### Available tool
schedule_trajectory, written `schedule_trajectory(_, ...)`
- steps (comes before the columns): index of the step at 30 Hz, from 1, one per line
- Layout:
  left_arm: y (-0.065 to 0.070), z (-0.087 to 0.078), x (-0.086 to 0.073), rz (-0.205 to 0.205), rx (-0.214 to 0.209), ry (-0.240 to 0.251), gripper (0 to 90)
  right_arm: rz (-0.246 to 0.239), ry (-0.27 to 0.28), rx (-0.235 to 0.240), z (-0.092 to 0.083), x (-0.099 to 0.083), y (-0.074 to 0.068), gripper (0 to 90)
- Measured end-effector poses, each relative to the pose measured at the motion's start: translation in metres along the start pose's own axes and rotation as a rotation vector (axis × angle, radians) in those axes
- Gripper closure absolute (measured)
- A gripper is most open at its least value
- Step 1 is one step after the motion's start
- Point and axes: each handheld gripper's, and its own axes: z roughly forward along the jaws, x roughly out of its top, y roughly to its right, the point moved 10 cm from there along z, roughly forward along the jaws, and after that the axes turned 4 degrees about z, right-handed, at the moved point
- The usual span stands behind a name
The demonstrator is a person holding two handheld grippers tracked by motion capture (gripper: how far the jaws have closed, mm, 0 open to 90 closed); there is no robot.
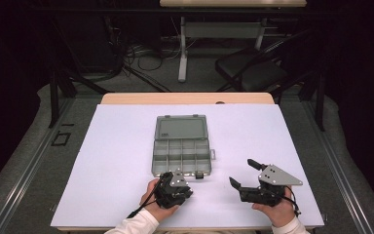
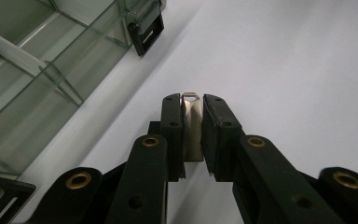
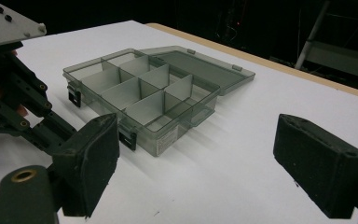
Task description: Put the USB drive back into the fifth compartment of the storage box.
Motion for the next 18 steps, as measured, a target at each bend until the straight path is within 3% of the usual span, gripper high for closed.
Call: schedule_trajectory(18,-0.005,-0.015,0.007,-0.024,0.002,0.042,79.0,0.002,-0.001,0.002,0.0,0.0,0.0,14.3)
